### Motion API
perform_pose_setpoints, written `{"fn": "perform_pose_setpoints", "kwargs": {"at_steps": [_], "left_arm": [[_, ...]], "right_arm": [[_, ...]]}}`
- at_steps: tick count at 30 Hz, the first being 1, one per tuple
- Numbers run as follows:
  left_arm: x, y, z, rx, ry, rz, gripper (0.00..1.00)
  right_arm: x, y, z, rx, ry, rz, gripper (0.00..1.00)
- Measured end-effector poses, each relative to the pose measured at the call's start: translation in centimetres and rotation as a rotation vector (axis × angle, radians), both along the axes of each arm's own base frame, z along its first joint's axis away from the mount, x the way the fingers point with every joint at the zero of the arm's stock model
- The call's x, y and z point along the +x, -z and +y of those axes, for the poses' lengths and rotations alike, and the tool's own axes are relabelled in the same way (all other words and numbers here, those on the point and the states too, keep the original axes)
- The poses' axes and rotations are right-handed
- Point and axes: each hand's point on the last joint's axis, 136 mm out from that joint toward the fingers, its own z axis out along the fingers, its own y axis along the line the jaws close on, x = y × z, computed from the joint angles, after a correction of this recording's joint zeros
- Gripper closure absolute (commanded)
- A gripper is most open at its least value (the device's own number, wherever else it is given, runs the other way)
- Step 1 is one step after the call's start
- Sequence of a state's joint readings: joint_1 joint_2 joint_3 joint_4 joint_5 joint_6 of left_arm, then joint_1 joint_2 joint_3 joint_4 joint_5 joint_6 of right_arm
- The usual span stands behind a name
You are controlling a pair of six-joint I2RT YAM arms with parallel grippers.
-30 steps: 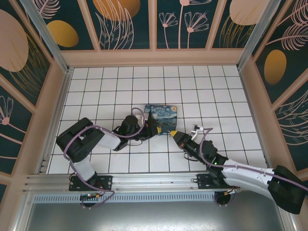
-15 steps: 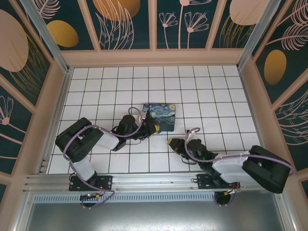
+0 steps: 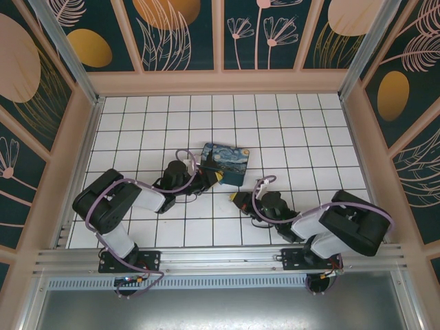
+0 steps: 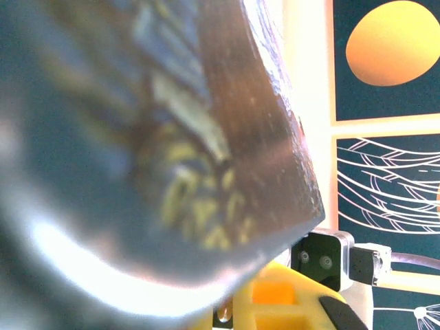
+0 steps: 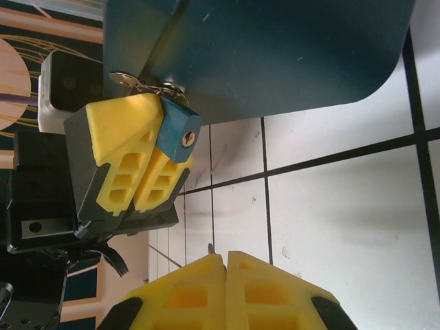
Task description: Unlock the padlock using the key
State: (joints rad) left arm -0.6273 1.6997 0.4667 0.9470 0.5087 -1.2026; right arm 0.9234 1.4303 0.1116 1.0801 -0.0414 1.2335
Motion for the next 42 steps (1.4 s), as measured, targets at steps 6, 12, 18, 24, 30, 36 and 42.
{"fn": "perform_pose_setpoints", "kwargs": {"at_steps": [6, 12, 18, 24, 30, 36, 42], "left_arm": [[0.1, 0.0, 0.4, -0.002, -0.011, 0.002, 1.00], [0.2, -0.4, 0.4, -0.017, -0.012, -0.001, 1.00], [0.2, -0.9, 0.3, -0.042, -0.011, -0.006, 1.00], [0.0, -1.4, 0.2, -0.075, -0.008, 0.001, 1.00], [-0.2, -1.5, 0.2, -0.091, -0.007, 0.019, 1.00], [-0.2, -1.5, 0.2, -0.094, -0.010, 0.029, 1.00], [-0.2, -1.4, 0.2, -0.094, -0.011, 0.035, 1.00]], "right_arm": [[0.0, 0.2, 0.4, 0.019, -0.012, 0.001, 1.00], [-0.2, -0.5, 0.8, 0.047, -0.020, -0.012, 1.00], [-0.3, -0.4, 0.6, 0.050, -0.010, -0.004, 1.00], [0.2, -0.4, 0.3, 0.052, 0.023, -0.003, 1.00], [1.2, -0.9, 0.1, 0.065, 0.079, -0.011, 1.00], [2.4, -2.5, 0.7, 0.097, 0.114, -0.044, 1.00], [2.9, -2.7, 1.1, 0.101, 0.123, -0.046, 1.00]]}}
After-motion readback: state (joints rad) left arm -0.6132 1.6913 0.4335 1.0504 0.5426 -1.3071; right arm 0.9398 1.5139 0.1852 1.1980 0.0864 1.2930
